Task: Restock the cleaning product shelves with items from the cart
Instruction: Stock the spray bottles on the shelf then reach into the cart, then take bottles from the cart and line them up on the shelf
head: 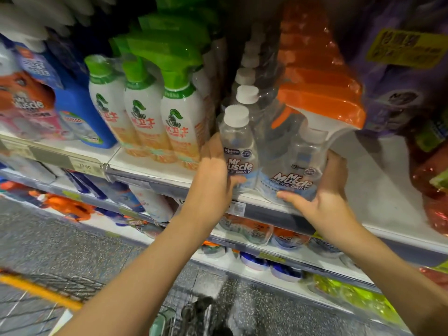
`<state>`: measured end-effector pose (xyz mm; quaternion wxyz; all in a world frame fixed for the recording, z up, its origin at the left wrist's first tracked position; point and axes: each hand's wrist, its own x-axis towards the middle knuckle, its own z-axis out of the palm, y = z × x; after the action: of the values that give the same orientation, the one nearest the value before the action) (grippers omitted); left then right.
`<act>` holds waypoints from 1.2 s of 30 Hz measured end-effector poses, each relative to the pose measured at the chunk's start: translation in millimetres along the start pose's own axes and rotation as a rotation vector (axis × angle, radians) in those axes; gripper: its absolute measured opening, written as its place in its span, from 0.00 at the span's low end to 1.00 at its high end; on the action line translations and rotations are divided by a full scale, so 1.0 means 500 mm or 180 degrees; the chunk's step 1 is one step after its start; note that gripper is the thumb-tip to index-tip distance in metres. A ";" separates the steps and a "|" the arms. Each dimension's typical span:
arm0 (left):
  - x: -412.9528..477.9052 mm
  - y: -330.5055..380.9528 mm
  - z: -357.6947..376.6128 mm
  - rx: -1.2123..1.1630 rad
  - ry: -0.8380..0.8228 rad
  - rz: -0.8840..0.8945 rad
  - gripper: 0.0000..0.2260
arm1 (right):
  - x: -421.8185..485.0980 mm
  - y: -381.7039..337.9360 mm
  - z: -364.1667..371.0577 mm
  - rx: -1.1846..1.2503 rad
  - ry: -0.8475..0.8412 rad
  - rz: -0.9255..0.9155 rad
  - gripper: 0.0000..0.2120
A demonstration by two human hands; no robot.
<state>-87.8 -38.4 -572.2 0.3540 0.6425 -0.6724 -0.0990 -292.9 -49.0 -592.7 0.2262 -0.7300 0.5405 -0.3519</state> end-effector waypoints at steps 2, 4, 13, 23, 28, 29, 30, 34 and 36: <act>-0.002 0.003 -0.001 -0.0015 -0.0029 -0.0030 0.31 | -0.003 0.002 0.002 -0.0024 0.0046 0.0014 0.43; -0.004 0.003 0.000 0.0073 -0.0080 -0.0050 0.26 | -0.002 0.004 0.003 -0.0103 0.0045 0.0078 0.45; -0.029 -0.002 -0.012 0.0176 -0.0081 0.0019 0.28 | -0.010 -0.027 -0.006 -0.0378 0.0076 0.0212 0.39; -0.220 -0.001 -0.160 0.0066 -0.0309 -0.0273 0.11 | -0.104 -0.072 -0.035 -0.0236 0.0278 0.0912 0.44; -0.372 -0.022 -0.261 0.0474 0.0296 -0.0435 0.05 | -0.231 -0.127 -0.047 -0.0172 0.0108 -0.0116 0.21; -0.407 -0.031 -0.275 0.0516 0.0388 -0.0573 0.05 | -0.248 -0.137 -0.045 -0.0051 -0.0048 -0.0294 0.17; -0.445 -0.040 -0.288 0.0555 0.0473 -0.0745 0.05 | -0.266 -0.146 -0.042 0.0063 -0.0196 -0.0440 0.14; -0.608 -0.074 -0.324 0.0576 0.0622 -0.1510 0.07 | -0.333 -0.197 -0.017 0.0518 -0.0871 -0.0598 0.12; -0.683 -0.088 -0.332 0.0624 0.0492 -0.1769 0.10 | -0.354 -0.236 0.000 0.0579 -0.1129 -0.0787 0.10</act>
<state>21.2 327.1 -595.8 0.2998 0.8386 -0.4483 -0.0775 -248.5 155.7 -556.6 0.3375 -0.8177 0.3648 -0.2905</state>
